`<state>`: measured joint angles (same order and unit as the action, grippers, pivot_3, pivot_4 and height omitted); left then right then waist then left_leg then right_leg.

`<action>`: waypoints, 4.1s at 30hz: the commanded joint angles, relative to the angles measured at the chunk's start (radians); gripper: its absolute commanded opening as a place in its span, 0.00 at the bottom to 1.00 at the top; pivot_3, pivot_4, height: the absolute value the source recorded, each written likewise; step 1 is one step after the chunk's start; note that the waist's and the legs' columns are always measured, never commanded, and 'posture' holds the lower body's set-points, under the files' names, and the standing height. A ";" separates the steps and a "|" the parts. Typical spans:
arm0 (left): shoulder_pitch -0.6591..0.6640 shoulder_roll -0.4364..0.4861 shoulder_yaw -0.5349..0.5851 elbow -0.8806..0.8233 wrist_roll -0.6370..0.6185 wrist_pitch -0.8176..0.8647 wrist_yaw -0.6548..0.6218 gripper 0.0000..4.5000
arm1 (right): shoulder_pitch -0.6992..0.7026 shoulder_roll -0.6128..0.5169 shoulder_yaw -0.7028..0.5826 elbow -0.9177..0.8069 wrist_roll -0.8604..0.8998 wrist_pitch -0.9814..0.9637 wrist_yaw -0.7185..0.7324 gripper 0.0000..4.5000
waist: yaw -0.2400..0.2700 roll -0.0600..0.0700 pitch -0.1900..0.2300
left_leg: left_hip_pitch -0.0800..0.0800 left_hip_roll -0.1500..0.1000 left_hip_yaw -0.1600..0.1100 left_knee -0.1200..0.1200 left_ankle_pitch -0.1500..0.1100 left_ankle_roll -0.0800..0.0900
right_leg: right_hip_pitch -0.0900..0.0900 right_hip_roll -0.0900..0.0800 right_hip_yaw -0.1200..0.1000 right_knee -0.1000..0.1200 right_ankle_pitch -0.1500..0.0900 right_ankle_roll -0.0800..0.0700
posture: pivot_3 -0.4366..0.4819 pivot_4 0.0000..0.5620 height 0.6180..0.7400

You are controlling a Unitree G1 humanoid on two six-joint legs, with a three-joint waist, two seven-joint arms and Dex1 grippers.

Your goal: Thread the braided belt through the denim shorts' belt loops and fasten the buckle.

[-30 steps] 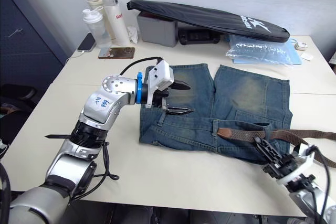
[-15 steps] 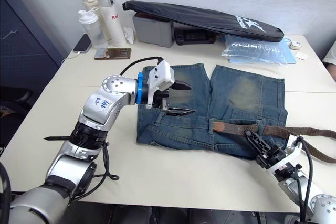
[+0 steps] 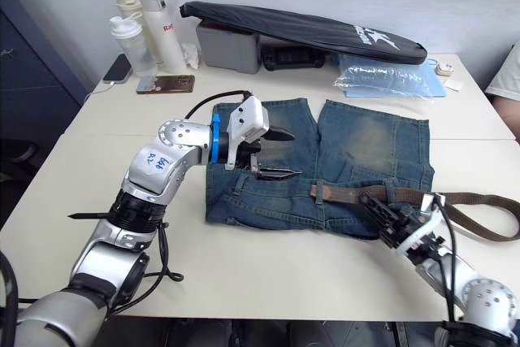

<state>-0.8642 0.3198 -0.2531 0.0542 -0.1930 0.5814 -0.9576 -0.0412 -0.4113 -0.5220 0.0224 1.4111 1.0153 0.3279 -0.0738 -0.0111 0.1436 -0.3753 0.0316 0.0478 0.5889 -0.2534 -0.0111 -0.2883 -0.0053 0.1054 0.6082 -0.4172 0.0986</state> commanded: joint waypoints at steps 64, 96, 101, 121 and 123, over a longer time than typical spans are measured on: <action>-0.044 -0.042 0.160 0.160 -0.242 0.708 0.134 1.00 | 0.159 -0.331 0.233 -0.620 -0.420 -0.187 -0.124 0.03 | 0.042 0.000 0.006 | 0.000 -0.001 0.008 -0.004 0.002 -0.005 | -0.003 -0.003 0.006 -0.005 0.000 0.000 | 0.48 0.27 1.00; -0.072 0.088 0.198 0.196 -0.296 0.696 0.180 0.01 | 0.238 -0.292 0.236 -0.441 -0.838 -0.190 -0.113 0.00 | 0.044 0.000 0.006 | 0.004 -0.001 0.009 -0.001 0.002 -0.007 | -0.001 -0.003 0.006 -0.001 0.000 0.000 | 0.48 0.27 1.00; -0.058 0.158 0.164 0.203 -0.288 0.672 0.137 0.01 | 0.240 -0.318 0.222 -0.403 -0.875 -0.162 -0.092 0.00 | 0.048 -0.002 0.005 | 0.004 -0.002 0.008 0.000 0.002 -0.007 | 0.000 -0.004 0.006 -0.001 0.000 0.000 | 0.48 0.27 1.00; -0.017 0.296 0.085 0.283 -0.207 0.461 -0.011 0.01 | 0.253 -0.311 0.212 -0.385 -0.920 -0.176 -0.016 0.00 | 0.051 -0.004 0.000 | 0.003 -0.003 0.006 0.000 -0.001 -0.002 | 0.001 -0.006 0.003 -0.002 0.000 0.000 | 0.48 0.27 1.00; -0.021 0.282 0.093 0.288 -0.211 0.468 -0.005 0.21 | 0.248 -0.314 0.211 -0.397 -0.913 -0.184 0.003 0.00 | 0.051 -0.004 -0.001 | 0.003 -0.003 0.006 0.000 -0.001 -0.002 | 0.001 -0.006 0.003 -0.002 0.000 0.000 | 0.48 0.27 1.00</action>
<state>-0.8721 0.6063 -0.1764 0.3670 -0.4021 1.0576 -0.9585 0.1796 -0.7228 -0.2884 -0.4191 0.5295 0.8099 0.3272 -0.0231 -0.0147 0.1431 -0.3728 0.0288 0.0540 0.5886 -0.2554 -0.0119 -0.2877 -0.0113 0.1089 0.6059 -0.4172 0.0986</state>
